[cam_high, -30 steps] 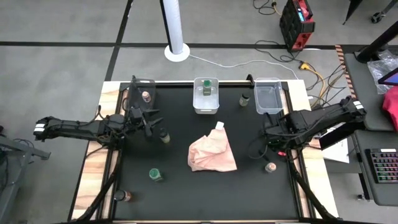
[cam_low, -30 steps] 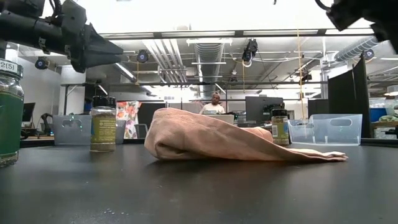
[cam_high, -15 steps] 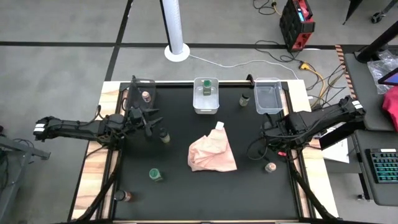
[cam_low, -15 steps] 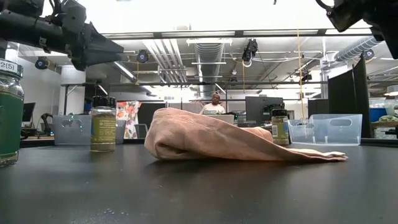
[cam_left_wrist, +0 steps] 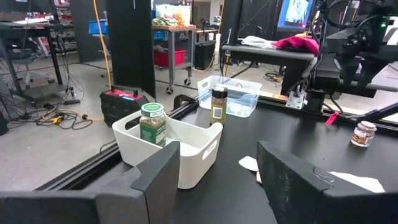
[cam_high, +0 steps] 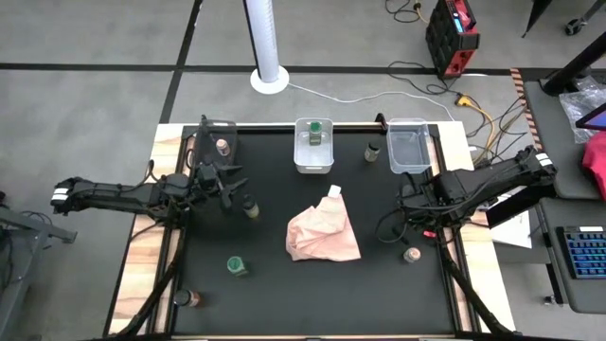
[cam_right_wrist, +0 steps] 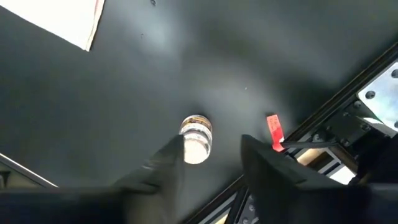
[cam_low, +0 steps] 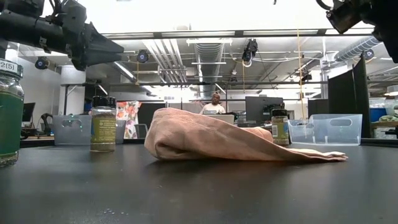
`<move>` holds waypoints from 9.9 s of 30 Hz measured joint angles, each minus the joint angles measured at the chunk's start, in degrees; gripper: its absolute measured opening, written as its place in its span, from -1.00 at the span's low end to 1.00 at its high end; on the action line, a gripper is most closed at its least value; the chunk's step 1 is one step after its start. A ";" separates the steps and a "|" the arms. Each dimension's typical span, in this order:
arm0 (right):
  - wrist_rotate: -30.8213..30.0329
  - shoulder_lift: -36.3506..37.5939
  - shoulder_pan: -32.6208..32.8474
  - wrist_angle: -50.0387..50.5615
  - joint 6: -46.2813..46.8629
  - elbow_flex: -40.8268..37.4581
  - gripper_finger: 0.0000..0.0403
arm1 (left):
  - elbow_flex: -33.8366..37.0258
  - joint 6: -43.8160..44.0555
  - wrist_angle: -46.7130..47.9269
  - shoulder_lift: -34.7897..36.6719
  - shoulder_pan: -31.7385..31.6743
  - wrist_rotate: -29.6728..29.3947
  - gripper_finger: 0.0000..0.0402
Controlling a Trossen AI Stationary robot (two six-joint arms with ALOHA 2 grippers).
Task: Sort spices by type
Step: Put the left black spice bottle into the transparent bin
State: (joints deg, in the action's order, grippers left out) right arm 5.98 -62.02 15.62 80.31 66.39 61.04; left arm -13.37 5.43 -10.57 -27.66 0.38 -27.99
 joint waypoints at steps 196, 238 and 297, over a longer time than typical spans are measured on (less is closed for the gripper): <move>-15.18 -14.16 3.07 -17.80 -22.12 -4.46 -0.61 | 0.00 12.22 -0.93 -3.38 0.17 1.15 -0.02; -32.58 -14.14 3.85 -71.21 -68.45 -13.75 -0.95 | -41.77 35.00 51.29 -37.86 28.68 -9.55 -0.02; -36.13 -11.50 3.85 -66.07 -59.51 -16.94 -0.94 | -40.64 34.39 65.17 -35.71 27.14 -12.71 0.21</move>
State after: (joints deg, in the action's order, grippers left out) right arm -30.15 -73.52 19.46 14.24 6.87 44.10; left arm -54.01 39.82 54.61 -63.38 27.53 -40.70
